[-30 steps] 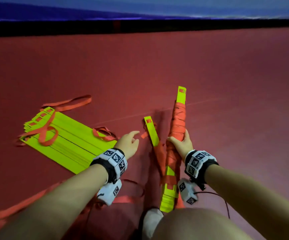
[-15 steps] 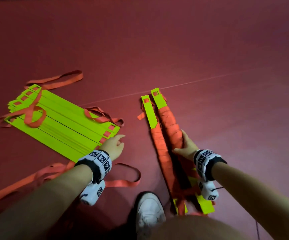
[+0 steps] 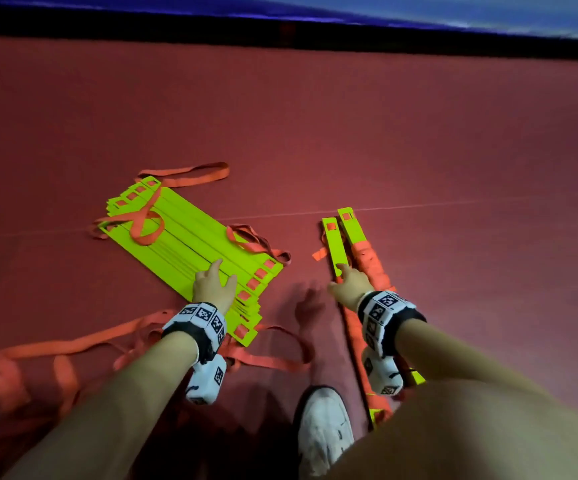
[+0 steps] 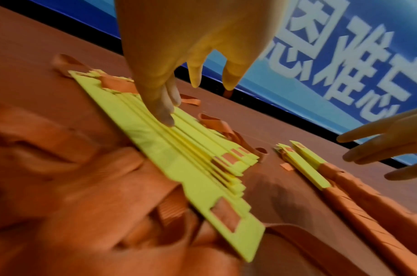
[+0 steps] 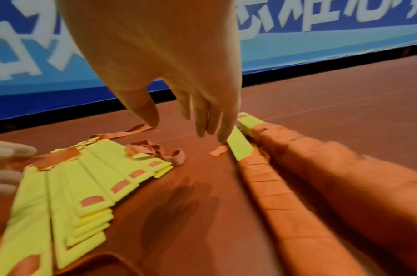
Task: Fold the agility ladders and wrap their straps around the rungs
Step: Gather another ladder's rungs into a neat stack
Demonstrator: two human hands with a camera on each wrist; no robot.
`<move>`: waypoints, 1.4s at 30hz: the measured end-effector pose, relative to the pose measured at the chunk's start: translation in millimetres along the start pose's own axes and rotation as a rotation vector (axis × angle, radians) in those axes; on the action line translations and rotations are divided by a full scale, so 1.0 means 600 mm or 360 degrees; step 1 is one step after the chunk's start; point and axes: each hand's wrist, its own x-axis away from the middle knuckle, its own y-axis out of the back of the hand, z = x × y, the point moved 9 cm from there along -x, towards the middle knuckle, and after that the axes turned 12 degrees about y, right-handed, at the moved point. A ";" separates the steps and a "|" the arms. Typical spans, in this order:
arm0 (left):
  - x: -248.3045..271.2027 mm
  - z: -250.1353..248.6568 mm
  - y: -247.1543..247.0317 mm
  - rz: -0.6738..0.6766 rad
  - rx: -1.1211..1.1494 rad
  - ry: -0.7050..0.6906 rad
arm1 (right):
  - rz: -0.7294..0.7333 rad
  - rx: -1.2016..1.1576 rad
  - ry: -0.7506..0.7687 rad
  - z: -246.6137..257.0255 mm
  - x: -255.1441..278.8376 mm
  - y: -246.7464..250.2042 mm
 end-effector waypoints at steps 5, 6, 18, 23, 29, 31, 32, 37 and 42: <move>-0.017 0.095 0.022 0.0102 0.0173 0.0327 | 0.0184 -0.0065 0.0206 0.132 -0.047 -0.064; -0.022 0.109 0.022 0.0106 0.0208 0.0357 | 0.0192 -0.0069 0.0244 0.152 -0.058 -0.073; -0.095 0.170 -0.004 0.0058 0.0597 0.0659 | 0.0400 0.0331 0.0625 0.235 -0.192 -0.206; -0.117 0.173 -0.014 0.0024 0.0488 0.0597 | 0.0313 0.0481 0.0468 0.211 -0.234 -0.198; -0.111 0.201 0.002 -0.0147 0.0819 0.0644 | 0.0488 0.0168 0.0277 0.191 -0.220 -0.212; -0.104 0.218 0.020 -0.0212 0.0906 0.0684 | 0.0545 0.0105 0.0286 0.195 -0.189 -0.228; -0.104 0.231 0.031 -0.0240 0.0955 0.0704 | 0.0562 0.0097 0.0306 0.199 -0.171 -0.237; -0.084 0.290 0.098 -0.0209 0.0878 0.0589 | 0.0656 -0.0207 0.0289 0.196 -0.077 -0.296; -0.039 0.343 0.122 -0.0147 0.0694 0.0521 | 0.0733 -0.0623 0.0182 0.176 0.029 -0.337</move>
